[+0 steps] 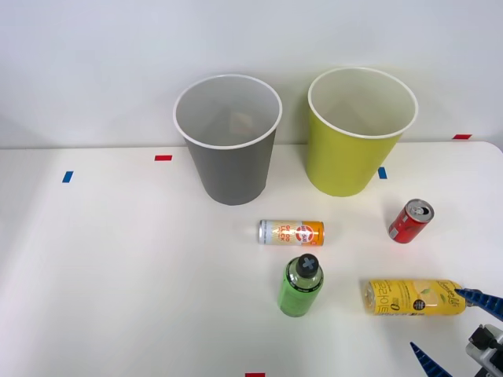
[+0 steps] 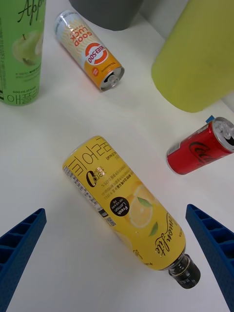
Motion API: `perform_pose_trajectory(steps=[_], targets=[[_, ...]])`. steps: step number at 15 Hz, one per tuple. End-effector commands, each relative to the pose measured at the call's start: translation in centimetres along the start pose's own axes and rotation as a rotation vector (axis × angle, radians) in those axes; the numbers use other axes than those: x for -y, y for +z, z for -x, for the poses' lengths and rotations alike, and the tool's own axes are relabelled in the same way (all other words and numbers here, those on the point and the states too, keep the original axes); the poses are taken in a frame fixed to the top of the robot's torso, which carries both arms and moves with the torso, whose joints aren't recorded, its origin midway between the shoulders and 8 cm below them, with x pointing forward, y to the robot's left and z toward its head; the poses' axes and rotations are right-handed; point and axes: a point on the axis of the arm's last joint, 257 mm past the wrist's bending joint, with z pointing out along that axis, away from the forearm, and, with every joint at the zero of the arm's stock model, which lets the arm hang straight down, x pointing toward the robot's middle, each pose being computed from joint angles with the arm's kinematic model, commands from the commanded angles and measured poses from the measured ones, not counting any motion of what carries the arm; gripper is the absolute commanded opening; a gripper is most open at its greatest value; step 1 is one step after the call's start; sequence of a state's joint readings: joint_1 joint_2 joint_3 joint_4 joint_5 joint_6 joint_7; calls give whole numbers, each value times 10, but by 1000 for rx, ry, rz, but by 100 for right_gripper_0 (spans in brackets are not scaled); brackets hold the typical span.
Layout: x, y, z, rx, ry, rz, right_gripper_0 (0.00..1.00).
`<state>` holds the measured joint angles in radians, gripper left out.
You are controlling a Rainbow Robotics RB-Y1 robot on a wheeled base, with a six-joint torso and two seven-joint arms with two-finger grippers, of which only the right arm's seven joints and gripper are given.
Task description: Put cans in the gray bin, plastic bottles in the light green bin
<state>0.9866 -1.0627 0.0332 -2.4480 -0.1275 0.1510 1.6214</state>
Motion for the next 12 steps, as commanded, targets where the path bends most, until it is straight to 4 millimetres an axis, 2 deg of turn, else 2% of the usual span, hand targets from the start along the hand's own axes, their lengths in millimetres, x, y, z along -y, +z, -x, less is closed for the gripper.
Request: perform_pose_trajectory(steps=[1, 3, 6, 12], targets=[[-5, -1, -6, -21, -48, 66, 100], [-9, 1, -17, -81, -73, 93, 100], [-5, 8, -19, -133, -124, 107, 100], [4, 6, -3, -223, -284, 146, 100]])
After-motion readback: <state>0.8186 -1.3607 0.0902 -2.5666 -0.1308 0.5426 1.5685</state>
